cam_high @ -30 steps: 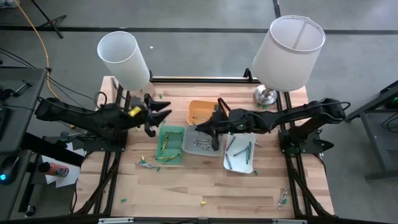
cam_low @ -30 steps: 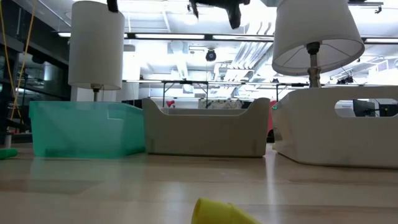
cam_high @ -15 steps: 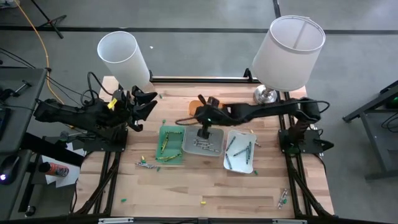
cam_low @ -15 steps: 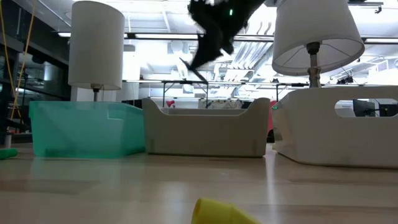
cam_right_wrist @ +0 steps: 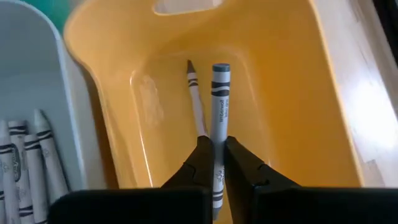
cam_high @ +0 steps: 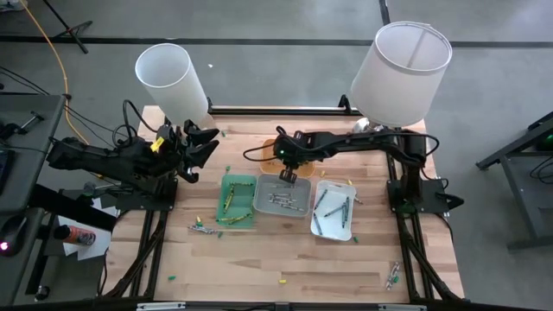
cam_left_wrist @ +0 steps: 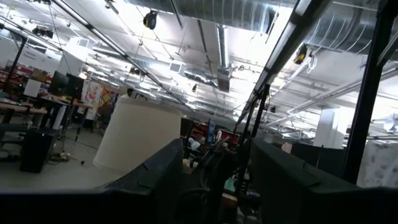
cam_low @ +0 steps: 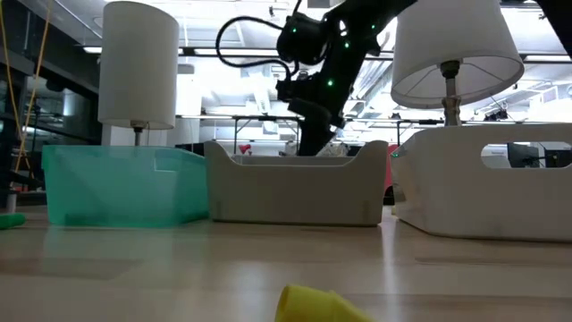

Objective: Sort crayons
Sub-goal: Put the gray crayon into the yellow bin

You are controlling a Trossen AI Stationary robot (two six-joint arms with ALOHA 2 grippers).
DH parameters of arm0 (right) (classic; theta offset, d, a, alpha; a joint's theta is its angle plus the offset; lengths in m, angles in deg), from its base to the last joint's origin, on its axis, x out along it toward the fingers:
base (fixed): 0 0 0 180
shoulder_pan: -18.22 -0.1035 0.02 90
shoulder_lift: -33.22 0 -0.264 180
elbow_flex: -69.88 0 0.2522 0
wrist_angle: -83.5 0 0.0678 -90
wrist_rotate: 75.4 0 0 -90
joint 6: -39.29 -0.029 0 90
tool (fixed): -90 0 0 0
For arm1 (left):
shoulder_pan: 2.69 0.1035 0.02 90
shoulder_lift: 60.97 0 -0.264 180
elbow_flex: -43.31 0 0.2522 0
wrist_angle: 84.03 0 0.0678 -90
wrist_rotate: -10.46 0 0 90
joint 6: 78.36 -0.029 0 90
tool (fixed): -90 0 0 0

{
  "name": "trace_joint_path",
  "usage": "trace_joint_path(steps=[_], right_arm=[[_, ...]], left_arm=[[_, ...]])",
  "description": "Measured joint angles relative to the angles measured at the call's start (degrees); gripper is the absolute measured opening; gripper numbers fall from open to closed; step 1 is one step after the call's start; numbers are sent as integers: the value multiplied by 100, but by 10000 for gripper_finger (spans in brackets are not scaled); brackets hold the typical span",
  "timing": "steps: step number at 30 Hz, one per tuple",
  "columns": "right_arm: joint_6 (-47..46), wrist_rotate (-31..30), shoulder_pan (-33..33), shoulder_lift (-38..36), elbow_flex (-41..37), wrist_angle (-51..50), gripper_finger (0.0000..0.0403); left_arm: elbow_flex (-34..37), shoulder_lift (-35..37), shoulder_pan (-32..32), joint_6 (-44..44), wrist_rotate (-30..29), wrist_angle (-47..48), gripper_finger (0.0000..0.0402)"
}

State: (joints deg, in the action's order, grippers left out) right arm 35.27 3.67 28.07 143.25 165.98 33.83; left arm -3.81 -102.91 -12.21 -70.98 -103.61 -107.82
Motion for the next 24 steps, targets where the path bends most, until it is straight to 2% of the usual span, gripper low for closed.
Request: trace_joint_path(steps=[6,13,16,19,24], right_arm=[[1,45,22,29,0,56,60],[30,1,22,9,82,-29,168],[178,296,22,-204,206,-177,204],[137,499,-32,-629,212,-466,221],[105,517,-352,-1351,212,-966,224]], left_arm=[[0,0,-2,-2,-2,27,175],[0,1,-2,-8,-27,30,175],[0,0,-2,-9,-55,38,175],[0,1,-2,-13,-59,59,175],[0,-1,-2,-13,-59,426,175]])
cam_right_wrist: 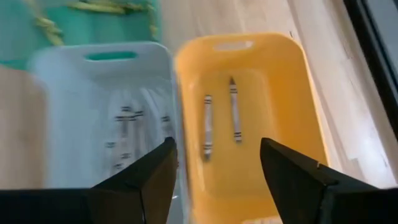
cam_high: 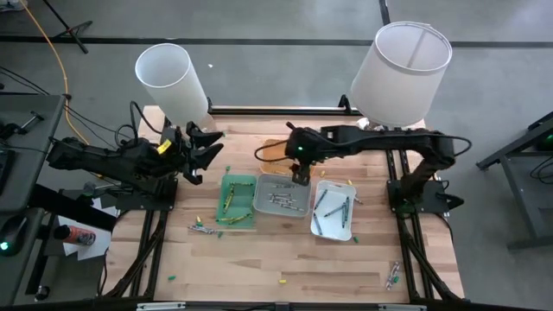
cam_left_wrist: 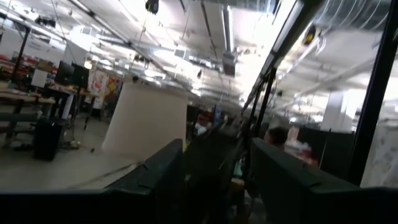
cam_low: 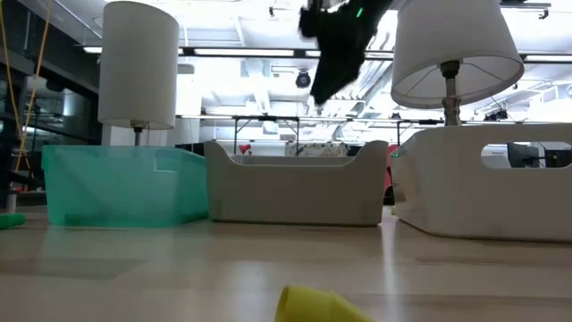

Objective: Sort crayons
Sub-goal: Put the gray crayon into the yellow bin

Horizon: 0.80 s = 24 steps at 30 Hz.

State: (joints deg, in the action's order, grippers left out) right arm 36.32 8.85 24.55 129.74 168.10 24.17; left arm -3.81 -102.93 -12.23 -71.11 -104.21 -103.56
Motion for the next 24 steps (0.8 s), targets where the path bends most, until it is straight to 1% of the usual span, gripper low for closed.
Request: trace_joint_path(steps=[3,5,8,12,17,20,21,24], right_arm=[[-162,-30,-287,-389,2,-54,224],[-278,-209,-522,-615,2,-51,224],[-500,-633,-912,-928,2,-87,224],[-990,-1271,-1474,-1244,2,-319,224],[-1935,-2402,-2204,-1448,2,-884,224],[-2508,-3037,-2564,-1450,2,-1145,224],[-2722,-3163,-2669,-1448,2,-1228,224],[-3302,-3214,-2881,-1444,1,-1481,224]], left_arm=[[0,0,0,8,-2,339,175],[0,1,0,17,0,517,175],[0,0,0,13,7,809,175],[0,2,-72,11,162,1319,175],[2,2,-223,0,182,2069,175],[2,2,-267,-2,185,2213,175],[2,2,-270,-1,187,2200,175],[2,2,-269,-29,186,2185,175]])
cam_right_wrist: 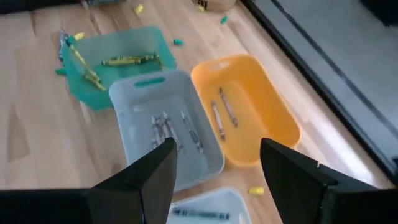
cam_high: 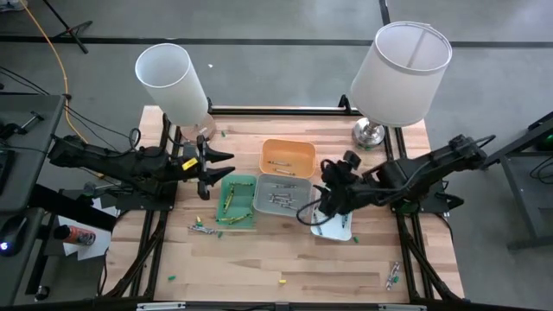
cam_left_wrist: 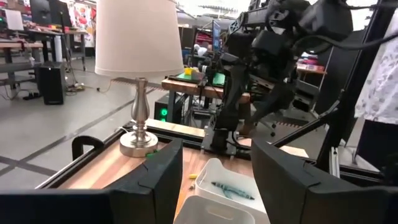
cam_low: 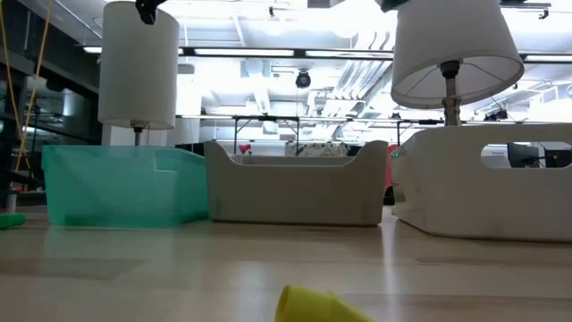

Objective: Sort crayons
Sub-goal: Put the gray crayon into the yellow bin

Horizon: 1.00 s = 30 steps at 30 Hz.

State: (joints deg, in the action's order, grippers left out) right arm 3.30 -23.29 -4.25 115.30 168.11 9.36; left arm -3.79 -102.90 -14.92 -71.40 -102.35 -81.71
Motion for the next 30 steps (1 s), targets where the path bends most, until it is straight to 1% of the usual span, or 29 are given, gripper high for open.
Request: trace_joint_path(steps=[2,4,8,11,14,17,19,22,24,25,27,30], right_arm=[[-275,-61,-124,-28,-124,-129,224],[-648,-54,-206,-186,-483,-237,224],[-1509,485,-234,-759,-1622,-14,224],[-1801,855,-236,-1337,-2515,739,224],[-1698,1095,-221,-1840,-3179,1809,224],[-1384,1070,-221,-2207,-3594,2527,224],[-1200,992,-217,-2364,-3772,2815,224],[-1017,922,-217,-2459,-3856,2943,224],[-909,919,-217,-2458,-3858,2944,224],[-897,921,-217,-2454,-3858,2944,224],[-895,919,-217,-2435,-3858,2942,224],[-855,918,-217,-2432,-3858,2940,224]], left_arm=[[0,0,2,-58,0,-2,175],[0,0,2,-62,0,-2,175],[0,0,2,26,-5,0,175],[0,0,4,29,-104,0,175],[0,0,7,29,-226,3,175],[0,-1,7,30,-386,13,175],[0,-5,7,35,-482,13,175],[-19,-5,5,40,-610,74,175],[-243,-60,4,38,-627,561,175],[-429,-120,-6,39,-623,972,175],[-917,-320,-104,44,-565,2069,175],[-1772,-804,-396,72,-185,3979,175]])
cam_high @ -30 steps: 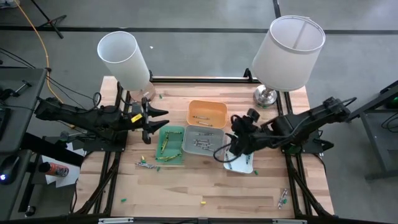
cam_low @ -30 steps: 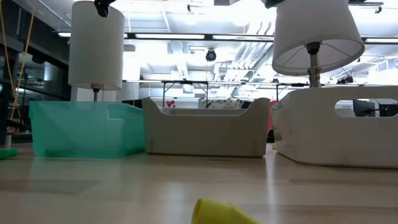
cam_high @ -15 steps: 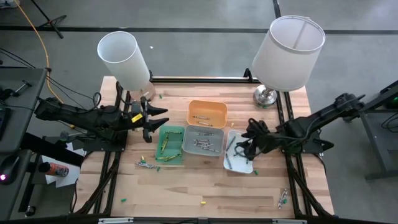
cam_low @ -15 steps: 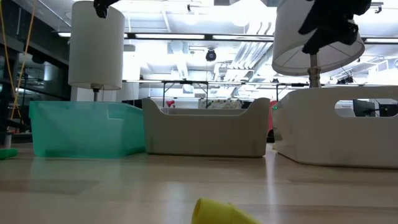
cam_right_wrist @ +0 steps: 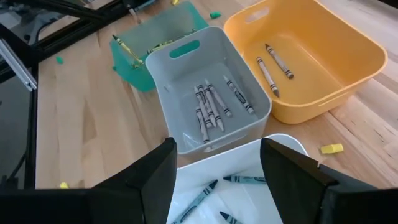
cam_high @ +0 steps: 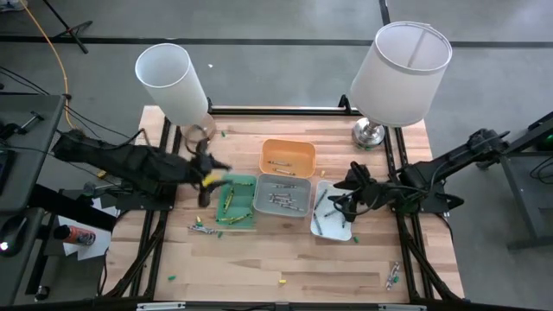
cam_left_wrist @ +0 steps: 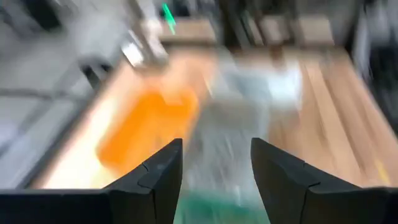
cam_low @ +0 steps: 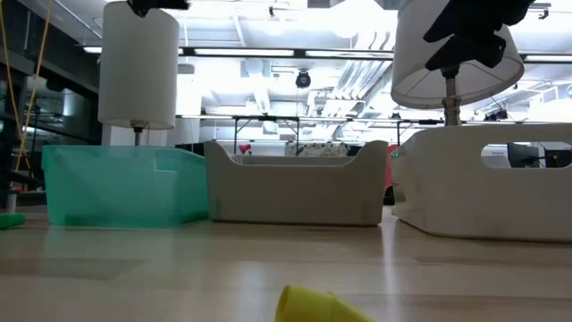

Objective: Sort crayons
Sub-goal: Put the gray crayon into the yellow bin

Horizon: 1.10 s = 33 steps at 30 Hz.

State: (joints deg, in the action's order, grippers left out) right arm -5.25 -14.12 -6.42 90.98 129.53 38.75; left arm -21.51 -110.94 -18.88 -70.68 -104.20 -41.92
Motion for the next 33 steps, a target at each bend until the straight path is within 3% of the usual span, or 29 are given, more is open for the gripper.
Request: trace_joint_path(steps=[5,9,13,17,23,33], right_arm=[[-1,-5,2,0,0,-4,224],[-42,-139,2,0,0,-4,224],[-73,-334,2,0,0,-4,224],[-220,-530,41,0,0,-7,224],[-535,-521,191,0,0,-7,224],[-601,-512,344,2,0,-53,224]], left_arm=[[-907,-856,-810,686,878,2742,175],[-685,-1245,-1699,1578,1563,3448,175],[35,-1367,-2687,2227,1747,2944,175],[853,-1367,-3291,2665,1519,2047,175],[1783,-1367,-3418,3263,1605,1809,175],[2393,-1364,-3370,3465,2019,1200,175]])
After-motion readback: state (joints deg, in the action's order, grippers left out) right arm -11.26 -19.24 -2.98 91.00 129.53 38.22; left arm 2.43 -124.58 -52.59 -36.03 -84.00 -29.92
